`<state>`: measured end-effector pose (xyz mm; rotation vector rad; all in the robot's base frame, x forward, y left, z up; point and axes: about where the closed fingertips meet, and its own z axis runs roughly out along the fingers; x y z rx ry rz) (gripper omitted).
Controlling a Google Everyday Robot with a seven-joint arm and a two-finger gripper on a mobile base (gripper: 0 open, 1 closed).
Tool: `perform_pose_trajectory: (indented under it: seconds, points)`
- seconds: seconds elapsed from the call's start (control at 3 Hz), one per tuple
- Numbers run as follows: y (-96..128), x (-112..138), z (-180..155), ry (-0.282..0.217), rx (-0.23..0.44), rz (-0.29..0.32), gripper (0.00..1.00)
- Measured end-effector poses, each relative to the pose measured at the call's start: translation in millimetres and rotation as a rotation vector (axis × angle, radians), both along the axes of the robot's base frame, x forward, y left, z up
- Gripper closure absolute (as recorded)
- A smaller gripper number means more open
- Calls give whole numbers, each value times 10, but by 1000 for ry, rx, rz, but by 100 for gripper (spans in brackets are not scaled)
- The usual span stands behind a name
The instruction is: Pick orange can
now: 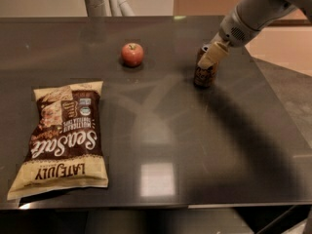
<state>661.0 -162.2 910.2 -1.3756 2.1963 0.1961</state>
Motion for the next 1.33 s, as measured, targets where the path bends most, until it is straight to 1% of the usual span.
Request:
perform_pose_trajectory:
  seconds: [0.33, 0.67, 1.0, 1.33]
  points:
    - [107, -98, 233, -12, 20, 56, 88]
    - [313, -264, 593, -36, 59, 152, 100]
    - [515, -400, 890, -49, 82, 244, 100]
    - [679, -594, 1286, -82, 73, 346, 100]
